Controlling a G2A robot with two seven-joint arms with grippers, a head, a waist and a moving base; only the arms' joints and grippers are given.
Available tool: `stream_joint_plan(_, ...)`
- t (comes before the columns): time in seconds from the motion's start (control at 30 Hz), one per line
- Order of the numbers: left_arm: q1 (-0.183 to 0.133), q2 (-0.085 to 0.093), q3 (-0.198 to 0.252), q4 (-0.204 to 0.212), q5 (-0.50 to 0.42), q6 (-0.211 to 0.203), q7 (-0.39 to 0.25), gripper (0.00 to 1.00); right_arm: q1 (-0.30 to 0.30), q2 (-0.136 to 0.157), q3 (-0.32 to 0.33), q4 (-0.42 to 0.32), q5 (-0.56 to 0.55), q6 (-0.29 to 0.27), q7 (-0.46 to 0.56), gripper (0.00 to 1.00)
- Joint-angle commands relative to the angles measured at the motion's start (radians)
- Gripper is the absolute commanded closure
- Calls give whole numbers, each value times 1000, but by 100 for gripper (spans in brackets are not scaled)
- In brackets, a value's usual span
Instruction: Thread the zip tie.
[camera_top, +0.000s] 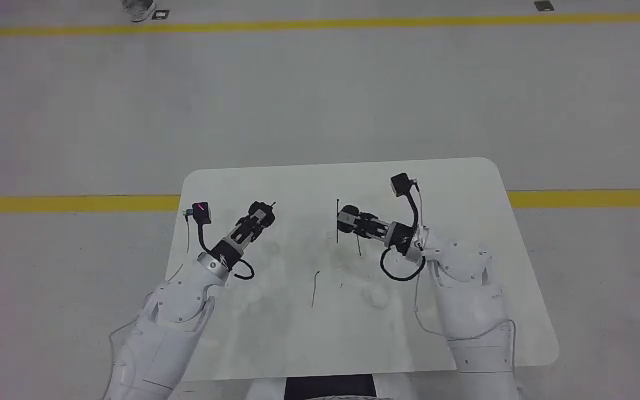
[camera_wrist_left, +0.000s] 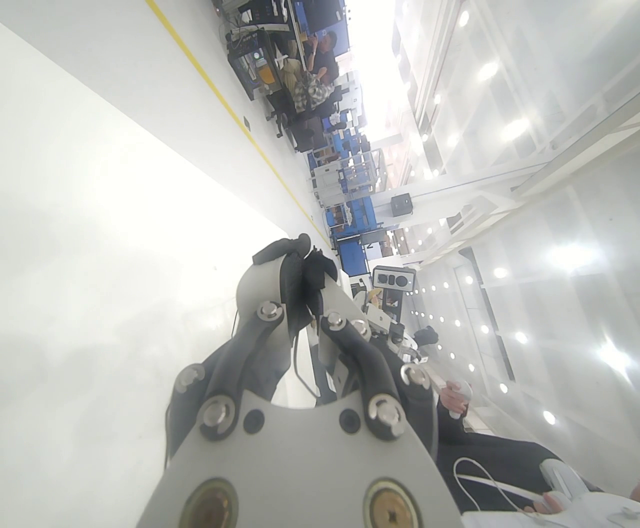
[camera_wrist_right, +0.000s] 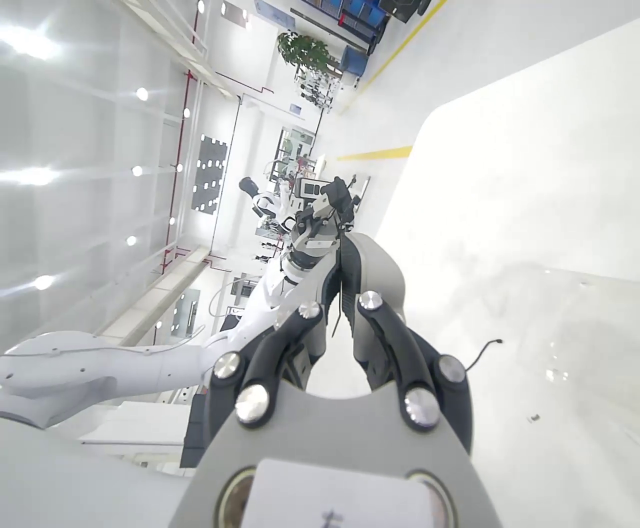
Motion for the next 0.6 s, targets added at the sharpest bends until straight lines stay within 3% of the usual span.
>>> stream_joint_plan(0.0, 0, 0, 0, 0, 0, 0, 0, 100, 0, 0, 0, 0, 0, 0, 0, 100)
stream_joint_plan(0.17, 0, 0, 0, 0, 0, 0, 0, 100, 0, 0, 0, 0, 0, 0, 0, 100)
stream_joint_plan(0.3, 0, 0, 0, 0, 0, 0, 0, 100, -14, 8, -7, -18, -5, 0, -56, 100)
stream_joint_plan(0.43, 6, 0, 11, -6, 7, 15, 4, 100, -34, 22, 7, -51, 23, 0, -86, 100)
stream_joint_plan(0.57, 22, 3, 16, -22, -27, 43, -36, 100, -51, 39, 11, -92, 44, 0, -130, 100)
